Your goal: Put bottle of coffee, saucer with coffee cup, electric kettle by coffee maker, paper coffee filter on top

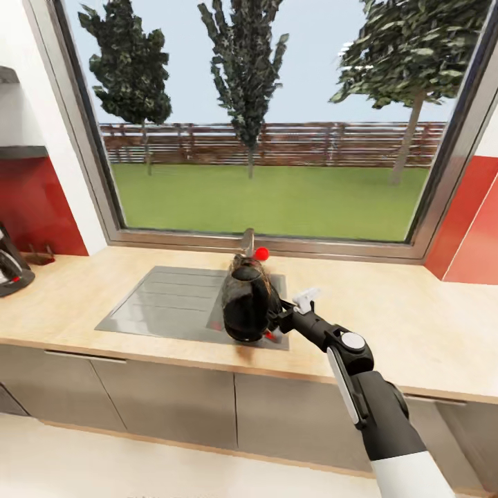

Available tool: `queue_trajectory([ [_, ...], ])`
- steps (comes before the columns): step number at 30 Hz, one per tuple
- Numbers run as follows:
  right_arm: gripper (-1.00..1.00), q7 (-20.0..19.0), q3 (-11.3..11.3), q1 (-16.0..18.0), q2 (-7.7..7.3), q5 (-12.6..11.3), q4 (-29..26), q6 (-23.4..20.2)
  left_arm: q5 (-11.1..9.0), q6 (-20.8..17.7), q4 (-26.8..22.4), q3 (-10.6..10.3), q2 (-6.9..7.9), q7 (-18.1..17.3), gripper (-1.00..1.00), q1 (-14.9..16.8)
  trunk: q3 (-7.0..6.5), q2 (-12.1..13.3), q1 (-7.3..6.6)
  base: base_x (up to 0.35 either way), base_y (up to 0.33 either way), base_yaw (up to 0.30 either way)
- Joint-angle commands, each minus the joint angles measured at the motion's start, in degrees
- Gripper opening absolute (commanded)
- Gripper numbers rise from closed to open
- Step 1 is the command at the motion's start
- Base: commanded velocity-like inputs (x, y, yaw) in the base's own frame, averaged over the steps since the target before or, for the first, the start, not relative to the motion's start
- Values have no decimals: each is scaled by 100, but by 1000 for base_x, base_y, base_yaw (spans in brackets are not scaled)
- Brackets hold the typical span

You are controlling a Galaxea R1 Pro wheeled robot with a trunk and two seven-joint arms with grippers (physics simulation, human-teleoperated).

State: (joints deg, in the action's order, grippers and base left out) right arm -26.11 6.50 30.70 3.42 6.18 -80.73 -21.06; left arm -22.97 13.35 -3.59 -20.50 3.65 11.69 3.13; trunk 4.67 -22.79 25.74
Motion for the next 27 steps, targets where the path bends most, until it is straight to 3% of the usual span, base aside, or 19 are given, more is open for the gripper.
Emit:
queue_trajectory([
  [1,-100,-35,-8,6,3,35,-13,-21,-41,9,-2,-45,-2,17,100,5,13,-13,5,106,302,272],
  [27,-100,-44,-8,6,1,33,-3,-21,-41,9,-2,-18,-14,17,100,10,13,-13,5,118,304,274],
])
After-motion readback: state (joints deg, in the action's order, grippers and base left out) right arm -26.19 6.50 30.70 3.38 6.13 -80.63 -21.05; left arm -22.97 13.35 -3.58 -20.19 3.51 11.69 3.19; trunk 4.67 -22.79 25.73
